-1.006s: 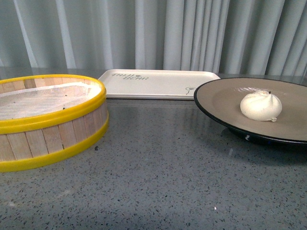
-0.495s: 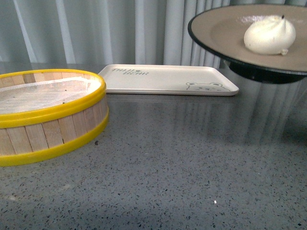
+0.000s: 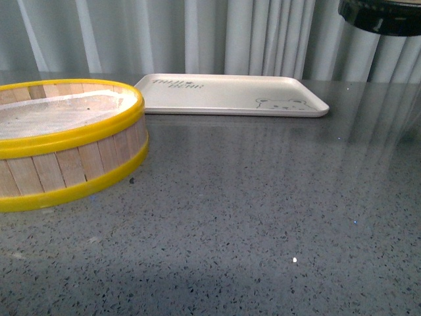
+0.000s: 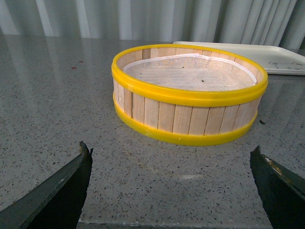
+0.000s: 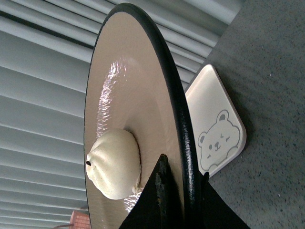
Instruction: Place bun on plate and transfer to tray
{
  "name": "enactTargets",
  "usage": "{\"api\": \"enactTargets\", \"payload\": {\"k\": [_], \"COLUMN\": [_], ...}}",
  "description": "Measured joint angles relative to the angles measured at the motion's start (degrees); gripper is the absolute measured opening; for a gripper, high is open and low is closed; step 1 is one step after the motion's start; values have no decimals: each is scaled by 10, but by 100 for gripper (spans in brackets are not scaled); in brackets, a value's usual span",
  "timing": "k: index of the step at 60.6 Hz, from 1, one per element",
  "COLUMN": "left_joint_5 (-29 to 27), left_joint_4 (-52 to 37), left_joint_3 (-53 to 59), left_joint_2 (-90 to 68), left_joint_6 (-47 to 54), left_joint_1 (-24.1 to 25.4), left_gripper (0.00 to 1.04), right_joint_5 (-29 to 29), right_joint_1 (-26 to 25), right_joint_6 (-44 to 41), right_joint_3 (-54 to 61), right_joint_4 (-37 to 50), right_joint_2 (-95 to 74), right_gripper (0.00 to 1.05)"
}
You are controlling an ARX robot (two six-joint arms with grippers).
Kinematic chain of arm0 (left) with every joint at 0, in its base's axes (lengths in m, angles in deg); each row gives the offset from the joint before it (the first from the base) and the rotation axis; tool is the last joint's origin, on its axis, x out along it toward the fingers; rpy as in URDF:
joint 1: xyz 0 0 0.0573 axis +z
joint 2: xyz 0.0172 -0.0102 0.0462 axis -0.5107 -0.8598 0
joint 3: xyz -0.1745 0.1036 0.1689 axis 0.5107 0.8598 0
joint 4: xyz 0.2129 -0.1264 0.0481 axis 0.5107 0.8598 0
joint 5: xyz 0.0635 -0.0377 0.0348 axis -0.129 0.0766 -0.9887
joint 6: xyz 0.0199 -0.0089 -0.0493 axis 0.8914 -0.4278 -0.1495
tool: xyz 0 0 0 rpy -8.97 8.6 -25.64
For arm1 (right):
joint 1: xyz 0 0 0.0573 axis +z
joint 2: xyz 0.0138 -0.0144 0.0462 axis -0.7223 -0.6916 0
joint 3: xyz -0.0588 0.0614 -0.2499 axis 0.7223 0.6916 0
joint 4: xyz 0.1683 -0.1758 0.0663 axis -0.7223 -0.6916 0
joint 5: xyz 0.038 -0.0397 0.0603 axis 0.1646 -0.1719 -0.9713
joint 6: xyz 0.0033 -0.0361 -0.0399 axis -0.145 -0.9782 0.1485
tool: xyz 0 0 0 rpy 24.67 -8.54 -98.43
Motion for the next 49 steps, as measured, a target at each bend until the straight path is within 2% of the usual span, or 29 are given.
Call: {"api": "enactTargets", "payload": {"k": [22, 40, 49], "left_joint_5": [0, 0, 0], "left_joint_4": [0, 0, 0], "left_joint_3": [0, 0, 0], "left_joint_2": [0, 0, 0], "left_joint_6": [0, 0, 0], "left_joint_1": [0, 0, 0], "left_gripper": [98, 98, 98], "right_joint_5": [5, -7, -18], "right_joint_1": [12, 77, 92], "right_joint_6": [27, 24, 25], "right_joint_3": [-187, -417, -492], "right_joint_4": [-50, -158, -190], "right_joint_2": [-197, -366, -406], "right_gripper": [3, 3, 3]}}
